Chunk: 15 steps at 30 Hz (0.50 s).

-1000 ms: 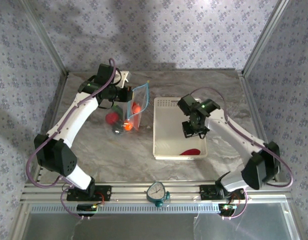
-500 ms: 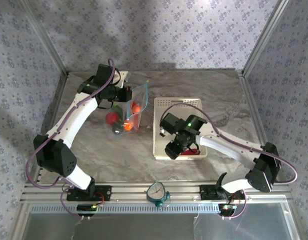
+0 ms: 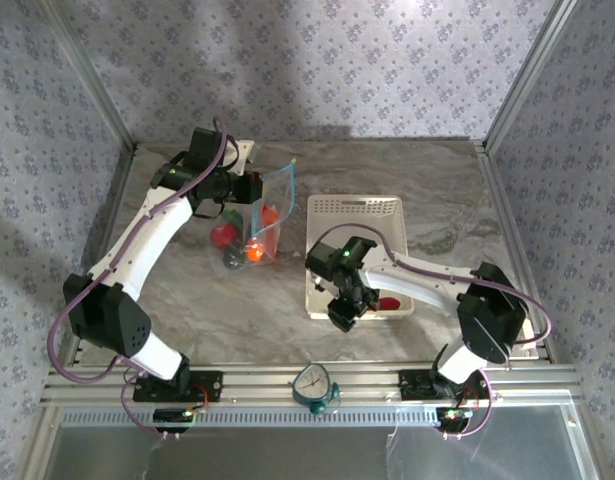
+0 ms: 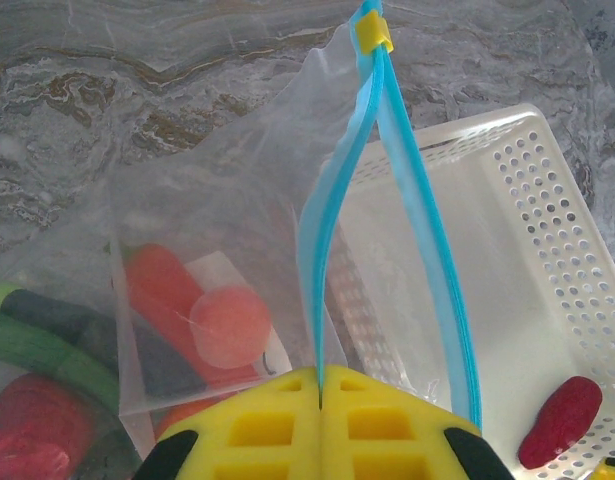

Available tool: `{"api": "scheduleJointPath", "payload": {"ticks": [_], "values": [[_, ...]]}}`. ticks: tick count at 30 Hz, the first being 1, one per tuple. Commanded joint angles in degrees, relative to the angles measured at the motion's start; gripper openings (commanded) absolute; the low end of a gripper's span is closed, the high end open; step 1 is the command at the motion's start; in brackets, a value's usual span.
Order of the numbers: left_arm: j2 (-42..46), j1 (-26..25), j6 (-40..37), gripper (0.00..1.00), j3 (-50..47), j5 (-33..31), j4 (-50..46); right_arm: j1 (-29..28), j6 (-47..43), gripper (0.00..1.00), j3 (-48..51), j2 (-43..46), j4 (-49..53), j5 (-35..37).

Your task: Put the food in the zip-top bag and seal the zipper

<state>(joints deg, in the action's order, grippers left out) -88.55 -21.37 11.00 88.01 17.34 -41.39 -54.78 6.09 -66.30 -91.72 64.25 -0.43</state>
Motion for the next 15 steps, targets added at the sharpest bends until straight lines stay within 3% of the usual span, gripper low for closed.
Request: {"api": "scheduleJointPath", "payload": {"ticks": [1,4,10,15], "values": [[1.99,0.29,-0.99,0.01,0.53,0.23,-0.10,0.67,-0.52,0.58,-1.54,-2.81,-0.31,1.04],[2.24,0.37,-1.15,0.01,0.46,0.14,-0.17,2.96,0.72,0.50,-4.66,-5.63,-1.56,2.92],[3.45,1.10,-1.49,0.01,-0.34,-0.03,-0.11,6.09,3.75,0.18,-9.08,-11.49,-2.29,2.15],[3.68,1.68,-1.51,0.01,-1.18,0.28,0.25,9.35,8.78,0.14,-13.60,-16.00,-5.52,0.13]]}}
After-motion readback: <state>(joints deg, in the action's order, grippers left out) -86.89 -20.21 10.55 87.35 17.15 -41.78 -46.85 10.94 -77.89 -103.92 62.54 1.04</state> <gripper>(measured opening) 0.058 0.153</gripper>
